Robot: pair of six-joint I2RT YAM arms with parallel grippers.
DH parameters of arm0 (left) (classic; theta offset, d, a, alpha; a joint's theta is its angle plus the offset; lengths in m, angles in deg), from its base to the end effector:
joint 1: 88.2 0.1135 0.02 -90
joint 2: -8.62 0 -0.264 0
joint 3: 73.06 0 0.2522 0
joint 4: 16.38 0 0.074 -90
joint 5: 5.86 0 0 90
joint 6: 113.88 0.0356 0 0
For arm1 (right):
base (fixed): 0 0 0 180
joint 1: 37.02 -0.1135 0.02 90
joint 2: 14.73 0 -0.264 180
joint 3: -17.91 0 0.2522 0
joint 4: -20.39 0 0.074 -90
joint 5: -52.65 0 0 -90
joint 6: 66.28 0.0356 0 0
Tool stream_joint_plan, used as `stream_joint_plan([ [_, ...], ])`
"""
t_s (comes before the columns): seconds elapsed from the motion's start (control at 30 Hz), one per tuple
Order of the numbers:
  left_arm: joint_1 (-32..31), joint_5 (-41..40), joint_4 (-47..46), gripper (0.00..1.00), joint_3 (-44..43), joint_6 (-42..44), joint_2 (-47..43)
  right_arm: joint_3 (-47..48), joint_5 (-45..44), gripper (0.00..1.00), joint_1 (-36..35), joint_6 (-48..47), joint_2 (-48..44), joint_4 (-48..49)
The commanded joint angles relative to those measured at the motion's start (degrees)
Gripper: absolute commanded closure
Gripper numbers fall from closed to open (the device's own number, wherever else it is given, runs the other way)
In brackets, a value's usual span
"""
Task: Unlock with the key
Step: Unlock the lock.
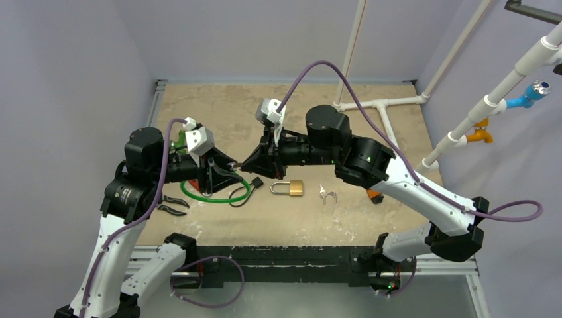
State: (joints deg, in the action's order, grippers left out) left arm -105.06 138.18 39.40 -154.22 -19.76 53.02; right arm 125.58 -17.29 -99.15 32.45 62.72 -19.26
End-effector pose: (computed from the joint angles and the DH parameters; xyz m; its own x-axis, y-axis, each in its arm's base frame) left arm 0.1095 -0.0633 0.4182 -0.2462 0.1187 -0.9619 0.9227 0.3324 -0.1952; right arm 0.1232 0.2590 0.4805 -0.2257 -0.1219 -0.9665 -0.9655 0.1603 0.2053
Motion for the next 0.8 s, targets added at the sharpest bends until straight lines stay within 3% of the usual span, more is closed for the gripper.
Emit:
stream_joint_plan([
  [0.0, 0.16, 1.68, -3.37, 1.00, -2.58, 0.23, -0.69, 2.60, -0.46, 0.91, 0.03, -0.87, 0.16, 0.64],
  [0.3, 0.16, 2.02, -3.68, 1.00, -2.55, -0.03, -0.89, 2.39, -0.22, 1.00, 0.12, -1.00, 1.33, 1.15],
  [0.77, 0.16, 3.18, -4.22, 1.00, -2.56, -0.34, -0.87, 2.57, 1.58, 1.00, 0.07, -0.45, 2.68, 2.85],
])
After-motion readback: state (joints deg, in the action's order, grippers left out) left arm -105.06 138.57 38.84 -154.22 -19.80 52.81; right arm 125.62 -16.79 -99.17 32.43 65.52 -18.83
